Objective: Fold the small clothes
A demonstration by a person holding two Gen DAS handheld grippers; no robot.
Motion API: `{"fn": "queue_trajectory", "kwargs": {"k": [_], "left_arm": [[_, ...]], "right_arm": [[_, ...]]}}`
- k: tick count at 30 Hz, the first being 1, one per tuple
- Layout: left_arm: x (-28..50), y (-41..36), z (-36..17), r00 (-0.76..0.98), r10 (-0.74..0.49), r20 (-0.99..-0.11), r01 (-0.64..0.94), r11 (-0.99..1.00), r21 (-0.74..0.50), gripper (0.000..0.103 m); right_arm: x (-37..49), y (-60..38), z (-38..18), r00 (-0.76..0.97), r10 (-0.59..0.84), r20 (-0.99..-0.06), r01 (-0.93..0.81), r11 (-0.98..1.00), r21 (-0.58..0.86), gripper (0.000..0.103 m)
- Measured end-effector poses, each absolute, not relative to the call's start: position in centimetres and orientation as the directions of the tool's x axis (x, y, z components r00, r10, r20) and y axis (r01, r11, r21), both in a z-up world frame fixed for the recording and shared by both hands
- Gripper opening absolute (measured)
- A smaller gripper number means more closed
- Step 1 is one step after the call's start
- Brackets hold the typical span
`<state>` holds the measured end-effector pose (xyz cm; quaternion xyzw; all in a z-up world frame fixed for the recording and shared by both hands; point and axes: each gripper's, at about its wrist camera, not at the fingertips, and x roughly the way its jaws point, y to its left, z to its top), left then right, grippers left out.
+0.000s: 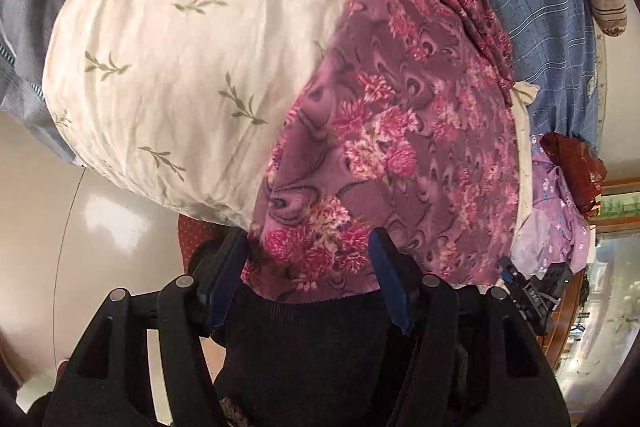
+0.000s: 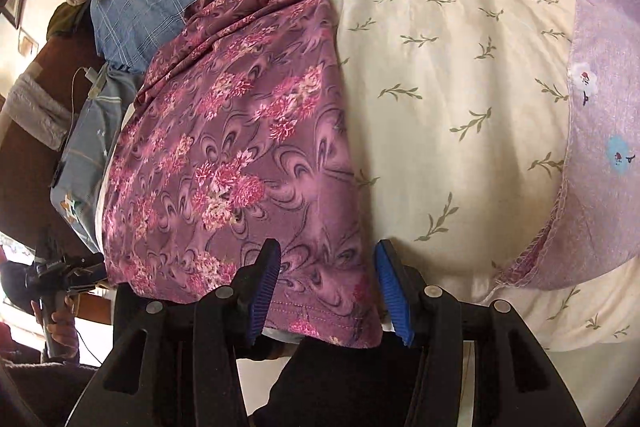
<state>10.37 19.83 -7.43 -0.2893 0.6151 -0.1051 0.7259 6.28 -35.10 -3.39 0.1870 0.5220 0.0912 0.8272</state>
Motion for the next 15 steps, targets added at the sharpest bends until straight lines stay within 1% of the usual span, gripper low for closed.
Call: {"fn": "queue_trajectory", "kwargs": {"k": [3, 4, 5, 6, 7, 8, 9, 11, 13, 15], "left_arm": [[10.5, 19.3, -8.1, 0.216, -0.518, -0.828, -0.197, 0.807, -0.557, 0.060], [10.4, 19.2, -8.2, 0.219, -0.526, -0.822, -0.189, 0.803, -0.565, 0.060], [10.3, 19.2, -8.0, 0.226, -0.530, -0.817, -0.180, 0.802, -0.570, 0.054], [10.2, 19.0, -7.9, 0.231, -0.538, -0.811, -0.165, 0.800, -0.577, 0.037], [10.2, 18.8, -7.8, 0.228, -0.546, -0.806, -0.150, 0.798, -0.583, 0.027], [10.2, 18.7, -7.7, 0.227, -0.552, -0.803, -0.140, 0.797, -0.587, 0.014], [10.1, 18.5, -7.5, 0.230, -0.556, -0.799, -0.127, 0.797, -0.591, 0.008], [10.0, 18.1, -6.6, 0.257, -0.545, -0.798, -0.090, 0.809, -0.581, 0.006], [9.8, 17.8, -5.4, 0.281, -0.548, -0.788, -0.046, 0.812, -0.582, 0.005], [9.7, 17.4, -3.9, 0.313, -0.558, -0.769, -0.001, 0.809, -0.588, 0.005]], "right_arm": [[6.3, -34.7, -3.4, 0.447, 0.330, -0.832, 0.023, 0.925, 0.379, 0.050], [6.2, -34.5, -3.4, 0.449, 0.319, -0.835, 0.016, 0.931, 0.364, 0.048], [6.2, -34.3, -3.4, 0.448, 0.308, -0.839, 0.008, 0.938, 0.348, 0.047], [6.2, -34.2, -3.4, 0.451, 0.297, -0.842, 0.000, 0.943, 0.332, 0.039], [6.2, -34.1, -3.4, 0.449, 0.294, -0.844, -0.009, 0.946, 0.325, 0.020], [6.2, -34.0, -3.5, 0.444, 0.290, -0.848, -0.013, 0.948, 0.317, 0.011], [6.2, -33.9, -3.5, 0.444, 0.280, -0.851, -0.014, 0.952, 0.305, 0.010], [6.1, -33.8, -3.3, 0.453, 0.276, -0.848, -0.020, 0.954, 0.299, 0.010], [6.0, -34.1, -3.2, 0.453, 0.289, -0.843, -0.018, 0.949, 0.315, 0.006], [5.9, -34.8, -2.8, 0.459, 0.335, -0.823, -0.005, 0.927, 0.375, 0.005]]}}
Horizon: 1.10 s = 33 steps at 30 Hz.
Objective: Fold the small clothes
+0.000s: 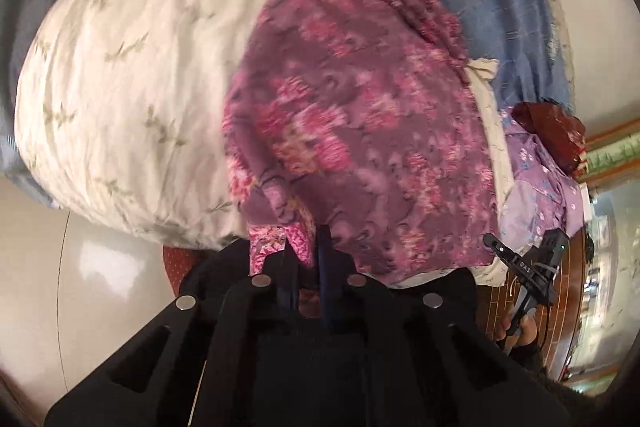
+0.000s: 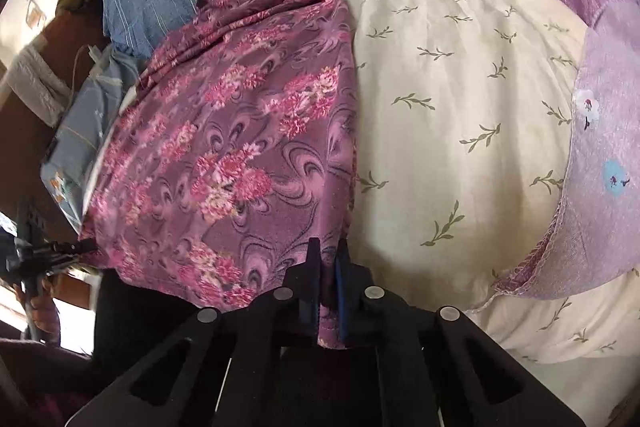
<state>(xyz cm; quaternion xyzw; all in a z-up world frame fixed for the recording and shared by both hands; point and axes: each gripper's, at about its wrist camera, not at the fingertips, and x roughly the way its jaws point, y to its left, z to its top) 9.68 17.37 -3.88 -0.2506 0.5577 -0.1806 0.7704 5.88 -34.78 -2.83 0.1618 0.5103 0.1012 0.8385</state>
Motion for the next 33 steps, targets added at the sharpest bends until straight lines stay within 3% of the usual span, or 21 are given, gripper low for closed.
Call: {"fn": "queue_trajectory", "kwargs": {"k": [6, 15, 20, 22, 25, 29, 33], "left_arm": [[11.1, 17.2, 0.2, 0.392, -0.588, -0.708, 0.052, 0.782, -0.621, 0.005], [13.8, 16.7, 1.2, 0.406, -0.586, -0.702, 0.040, 0.778, -0.626, 0.005], [13.7, 16.4, -2.0, 0.323, -0.598, -0.734, 0.014, 0.778, -0.628, 0.005], [13.5, 16.4, -3.3, 0.295, -0.598, -0.745, -0.008, 0.779, -0.628, 0.006], [13.3, 16.7, -4.4, 0.269, -0.610, -0.745, -0.034, 0.767, -0.640, 0.016], [12.7, 17.3, -4.7, 0.269, -0.590, -0.761, -0.042, 0.782, -0.622, 0.046], [12.2, 17.4, -5.1, 0.259, -0.592, -0.763, -0.036, 0.784, -0.620, 0.049]], "right_arm": [[5.8, -35.8, -0.4, 0.501, 0.474, -0.724, -0.028, 0.845, 0.534, 0.004], [8.5, -36.2, 1.0, 0.503, 0.568, -0.651, -0.018, 0.761, 0.649, 0.004], [9.1, -36.9, -1.9, 0.426, 0.464, -0.777, 0.068, 0.840, 0.539, 0.012], [8.8, -37.3, -3.3, 0.387, 0.464, -0.797, 0.101, 0.838, 0.536, 0.033], [8.1, -37.7, -4.0, 0.397, 0.495, -0.773, 0.106, 0.812, 0.574, 0.041], [7.7, -37.4, -3.9, 0.405, 0.505, -0.762, 0.093, 0.807, 0.584, 0.047], [7.4, -36.7, -3.8, 0.396, 0.500, -0.770, 0.065, 0.821, 0.567, 0.049]]}}
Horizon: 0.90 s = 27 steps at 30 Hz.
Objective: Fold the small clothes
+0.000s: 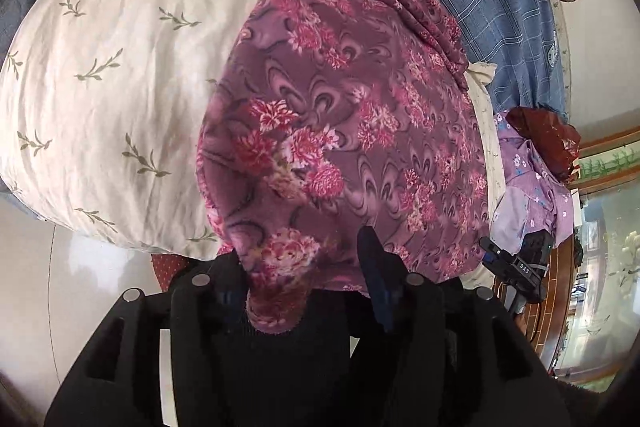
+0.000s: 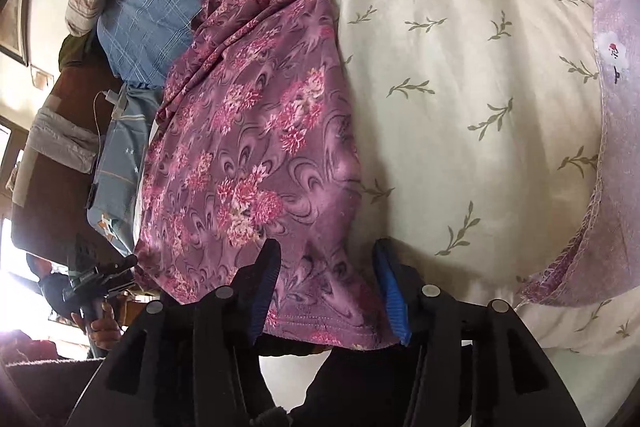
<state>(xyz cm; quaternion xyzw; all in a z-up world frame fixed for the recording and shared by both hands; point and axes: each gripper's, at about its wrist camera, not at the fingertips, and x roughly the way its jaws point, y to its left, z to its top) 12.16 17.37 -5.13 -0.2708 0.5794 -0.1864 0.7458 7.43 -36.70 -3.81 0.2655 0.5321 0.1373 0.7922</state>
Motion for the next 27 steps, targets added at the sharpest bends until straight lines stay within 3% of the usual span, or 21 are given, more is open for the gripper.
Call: {"fn": "queue_trajectory", "kwargs": {"k": [2, 3, 5, 6, 8, 17, 21, 27], "left_arm": [[12.2, 17.3, -5.4, 0.257, -0.600, -0.758, -0.040, 0.777, -0.628, 0.047], [12.1, 17.2, -5.4, 0.258, -0.601, -0.756, -0.037, 0.776, -0.630, 0.035], [11.9, 16.8, -4.9, 0.257, -0.634, -0.729, 0.000, 0.755, -0.656, 0.004], [11.8, 16.5, -4.4, 0.266, -0.638, -0.722, 0.013, 0.752, -0.659, 0.004], [11.6, 16.4, -3.1, 0.302, -0.637, -0.709, 0.046, 0.753, -0.657, 0.004], [13.9, 15.9, 3.1, 0.415, -0.660, -0.627, 0.109, 0.720, -0.685, 0.004], [16.8, 15.6, 5.0, 0.448, -0.644, -0.620, 0.116, 0.730, -0.674, 0.004], [22.9, 15.7, 7.0, 0.495, -0.600, -0.629, 0.085, 0.754, -0.652, 0.004]], "right_arm": [[7.4, -36.5, -3.8, 0.403, 0.485, -0.777, 0.058, 0.833, 0.550, 0.049], [7.3, -36.4, -3.7, 0.405, 0.477, -0.780, 0.056, 0.839, 0.542, 0.048], [7.3, -35.8, -3.5, 0.408, 0.451, -0.794, 0.039, 0.860, 0.509, 0.029], [7.2, -35.4, -3.3, 0.398, 0.432, -0.809, 0.019, 0.878, 0.478, 0.005], [6.9, -35.1, -2.9, 0.400, 0.447, -0.800, -0.006, 0.874, 0.486, 0.004], [8.1, -35.6, 1.0, 0.479, 0.640, -0.601, -0.040, 0.699, 0.714, 0.004], [11.2, -35.6, 2.2, 0.504, 0.715, -0.484, -0.042, 0.580, 0.813, 0.004], [17.7, -35.4, 3.9, 0.549, 0.741, -0.386, -0.059, 0.495, 0.867, 0.004]]}}
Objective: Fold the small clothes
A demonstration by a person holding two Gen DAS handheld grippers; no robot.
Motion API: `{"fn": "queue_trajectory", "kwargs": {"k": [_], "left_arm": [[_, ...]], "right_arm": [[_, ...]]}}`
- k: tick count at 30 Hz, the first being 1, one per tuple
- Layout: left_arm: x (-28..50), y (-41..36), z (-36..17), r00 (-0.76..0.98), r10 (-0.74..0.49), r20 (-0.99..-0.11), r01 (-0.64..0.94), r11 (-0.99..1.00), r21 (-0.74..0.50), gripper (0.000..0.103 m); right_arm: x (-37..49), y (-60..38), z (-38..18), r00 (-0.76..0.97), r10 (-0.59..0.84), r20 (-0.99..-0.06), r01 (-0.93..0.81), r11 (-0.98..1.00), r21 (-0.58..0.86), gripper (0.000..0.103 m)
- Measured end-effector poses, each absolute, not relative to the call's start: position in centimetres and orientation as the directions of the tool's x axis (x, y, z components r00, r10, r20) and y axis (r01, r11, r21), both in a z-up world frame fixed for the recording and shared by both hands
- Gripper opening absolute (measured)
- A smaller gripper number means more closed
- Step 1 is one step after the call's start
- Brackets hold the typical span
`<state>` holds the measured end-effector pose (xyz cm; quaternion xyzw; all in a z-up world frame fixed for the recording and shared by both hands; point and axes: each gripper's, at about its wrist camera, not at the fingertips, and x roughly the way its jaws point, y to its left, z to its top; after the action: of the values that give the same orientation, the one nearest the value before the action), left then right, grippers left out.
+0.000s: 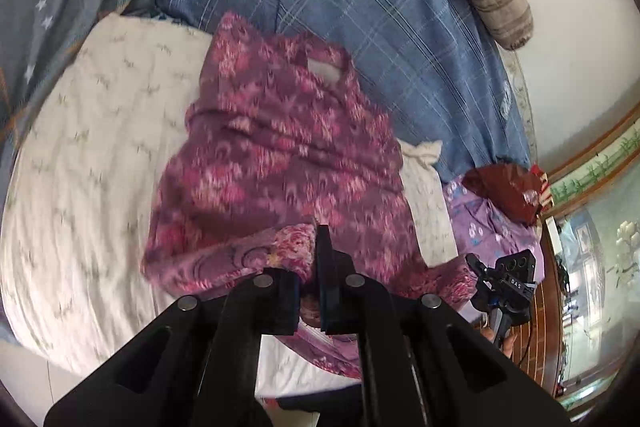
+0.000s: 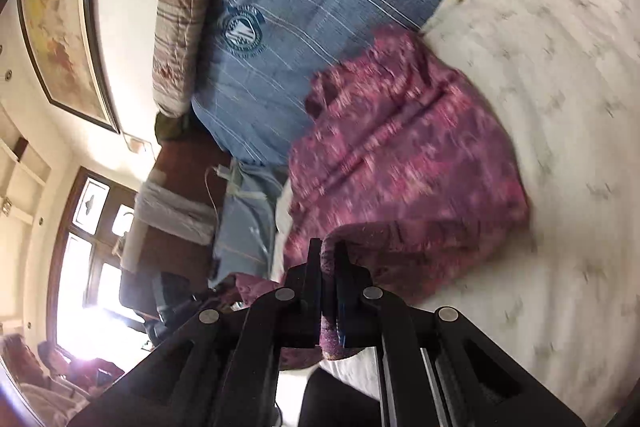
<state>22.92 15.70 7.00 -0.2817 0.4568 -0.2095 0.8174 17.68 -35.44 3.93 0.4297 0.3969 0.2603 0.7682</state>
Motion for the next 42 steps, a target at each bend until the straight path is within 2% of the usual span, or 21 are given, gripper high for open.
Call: {"fn": "queue_trajectory", "kwargs": {"k": [8, 13, 19, 23, 27, 29, 32, 35, 37, 38, 39, 40, 41, 42], "left_arm": [[32.4, 14.4, 9.7, 0.549, -0.530, -0.647, 0.091, 0.807, -0.584, 0.004], [38.5, 13.8, 9.5, 0.549, -0.504, -0.667, 0.071, 0.823, -0.563, 0.004], [45.7, 14.4, 7.7, 0.556, -0.440, -0.705, -0.035, 0.835, -0.549, 0.004], [50.3, 15.1, 5.2, 0.515, -0.338, -0.787, -0.159, 0.865, -0.476, 0.006], [53.7, 16.0, 1.6, 0.363, -0.332, -0.871, -0.285, 0.850, -0.443, 0.006], [53.8, 16.7, 1.3, 0.356, -0.360, -0.862, -0.315, 0.822, -0.474, 0.006], [52.4, 17.0, 2.8, 0.382, -0.385, -0.841, -0.282, 0.817, -0.502, 0.007], [50.4, 17.8, 6.0, 0.418, -0.421, -0.805, -0.243, 0.802, -0.546, 0.009], [48.9, 18.6, 8.3, 0.456, -0.428, -0.780, -0.231, 0.790, -0.569, 0.014], [47.8, 19.0, 9.8, 0.494, -0.387, -0.778, -0.230, 0.805, -0.547, 0.032], [47.8, 19.0, 11.0, 0.517, -0.350, -0.781, -0.238, 0.818, -0.524, 0.058], [46.4, 19.4, 12.3, 0.554, -0.300, -0.776, -0.242, 0.835, -0.495, 0.067], [45.1, 19.6, 13.2, 0.580, -0.262, -0.771, -0.242, 0.849, -0.471, 0.072], [44.2, 19.8, 13.4, 0.587, -0.252, -0.769, -0.239, 0.854, -0.462, 0.072]], "right_arm": [[28.1, -35.0, 5.5, 0.606, 0.732, -0.312, -0.075, 0.443, 0.893, 0.004], [34.5, -34.9, 5.3, 0.620, 0.725, -0.300, -0.072, 0.433, 0.898, 0.004], [42.2, -35.5, 3.8, 0.653, 0.690, -0.311, -0.019, 0.427, 0.904, 0.008], [45.7, -36.7, 1.5, 0.690, 0.645, -0.329, 0.062, 0.399, 0.915, 0.010], [47.9, -38.1, -1.0, 0.693, 0.598, -0.403, 0.170, 0.407, 0.898, 0.030], [47.9, -39.2, -1.3, 0.716, 0.576, -0.395, 0.192, 0.381, 0.904, 0.032], [46.5, -40.7, 0.0, 0.734, 0.557, -0.390, 0.177, 0.397, 0.900, 0.039], [44.1, -40.5, 1.9, 0.715, 0.544, -0.439, 0.148, 0.496, 0.856, 0.045], [42.2, -39.8, 3.0, 0.695, 0.542, -0.472, 0.129, 0.553, 0.823, 0.047], [41.0, -39.2, 3.5, 0.681, 0.538, -0.497, 0.117, 0.590, 0.799, 0.048], [39.7, -38.8, 4.0, 0.670, 0.532, -0.517, 0.107, 0.621, 0.777, 0.051], [38.5, -38.3, 4.2, 0.663, 0.527, -0.532, 0.096, 0.644, 0.759, 0.055], [36.9, -37.6, 4.5, 0.655, 0.519, -0.549, 0.082, 0.674, 0.734, 0.057], [35.9, -37.1, 4.6, 0.648, 0.512, -0.564, 0.072, 0.696, 0.715, 0.059]]}}
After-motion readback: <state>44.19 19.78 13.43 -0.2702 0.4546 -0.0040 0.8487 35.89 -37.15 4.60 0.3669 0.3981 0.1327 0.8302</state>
